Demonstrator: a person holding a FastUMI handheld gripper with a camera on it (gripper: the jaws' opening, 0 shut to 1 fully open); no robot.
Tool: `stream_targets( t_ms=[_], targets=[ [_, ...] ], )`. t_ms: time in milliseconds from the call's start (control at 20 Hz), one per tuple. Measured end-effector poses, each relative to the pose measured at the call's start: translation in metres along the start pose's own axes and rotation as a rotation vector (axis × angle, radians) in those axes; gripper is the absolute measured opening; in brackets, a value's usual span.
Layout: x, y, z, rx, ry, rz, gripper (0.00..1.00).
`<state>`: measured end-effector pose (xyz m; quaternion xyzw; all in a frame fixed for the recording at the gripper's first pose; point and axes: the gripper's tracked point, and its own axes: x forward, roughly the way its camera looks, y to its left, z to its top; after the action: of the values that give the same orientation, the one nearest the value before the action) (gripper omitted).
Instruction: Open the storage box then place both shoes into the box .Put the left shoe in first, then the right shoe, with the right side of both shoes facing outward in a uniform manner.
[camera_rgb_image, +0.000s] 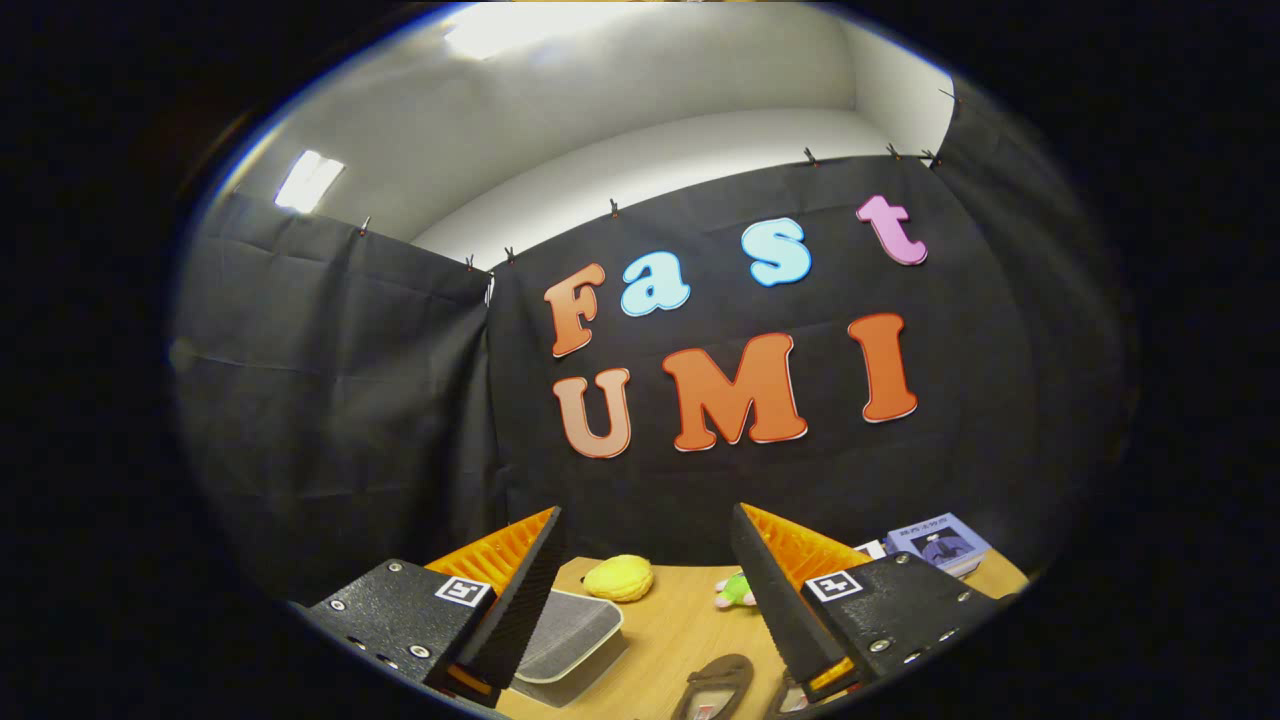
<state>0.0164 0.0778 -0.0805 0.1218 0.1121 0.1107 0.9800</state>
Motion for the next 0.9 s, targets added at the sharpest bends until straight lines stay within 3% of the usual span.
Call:
stream_targets(
  t_ms=[900],
  targets=[
    [0.077, 0.055, -0.205, 0.372, 0.578, 0.218, 0.96]
  ],
)
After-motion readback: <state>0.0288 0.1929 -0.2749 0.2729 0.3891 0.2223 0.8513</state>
